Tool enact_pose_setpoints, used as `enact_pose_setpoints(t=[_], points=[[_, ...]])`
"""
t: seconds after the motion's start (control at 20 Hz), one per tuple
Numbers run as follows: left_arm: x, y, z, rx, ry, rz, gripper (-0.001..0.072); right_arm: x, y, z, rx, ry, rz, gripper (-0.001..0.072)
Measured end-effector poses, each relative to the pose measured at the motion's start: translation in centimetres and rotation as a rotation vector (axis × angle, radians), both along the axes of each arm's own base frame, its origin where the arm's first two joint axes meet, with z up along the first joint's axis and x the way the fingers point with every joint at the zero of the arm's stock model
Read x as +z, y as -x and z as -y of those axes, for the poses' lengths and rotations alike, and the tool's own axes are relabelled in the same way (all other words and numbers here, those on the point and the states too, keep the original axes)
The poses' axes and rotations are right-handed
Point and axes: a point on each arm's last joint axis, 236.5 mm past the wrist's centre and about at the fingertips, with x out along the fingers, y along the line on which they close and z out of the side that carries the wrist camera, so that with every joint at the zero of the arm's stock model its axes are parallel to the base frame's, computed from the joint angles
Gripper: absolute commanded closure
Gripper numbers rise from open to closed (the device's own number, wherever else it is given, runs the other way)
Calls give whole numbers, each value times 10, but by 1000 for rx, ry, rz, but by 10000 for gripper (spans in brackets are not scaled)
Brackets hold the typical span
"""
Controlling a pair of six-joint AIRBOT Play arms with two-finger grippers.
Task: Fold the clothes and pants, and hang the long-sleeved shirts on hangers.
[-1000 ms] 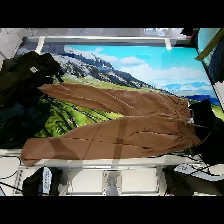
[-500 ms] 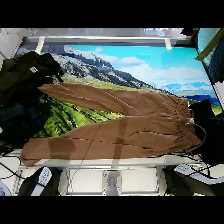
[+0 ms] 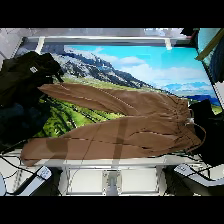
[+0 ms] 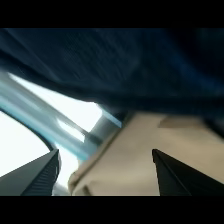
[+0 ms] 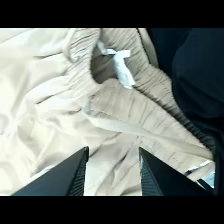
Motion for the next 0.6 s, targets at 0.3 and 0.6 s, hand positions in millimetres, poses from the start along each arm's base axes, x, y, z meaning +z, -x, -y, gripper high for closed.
enact_pose_setpoints(t=[0.3,0.6], points=[[38,-24,-10,200,171,283,75,12,3,-9,4,1,10,347],[41,-15,28,122,548,400,412,15,4,-11,5,5,16,347]])
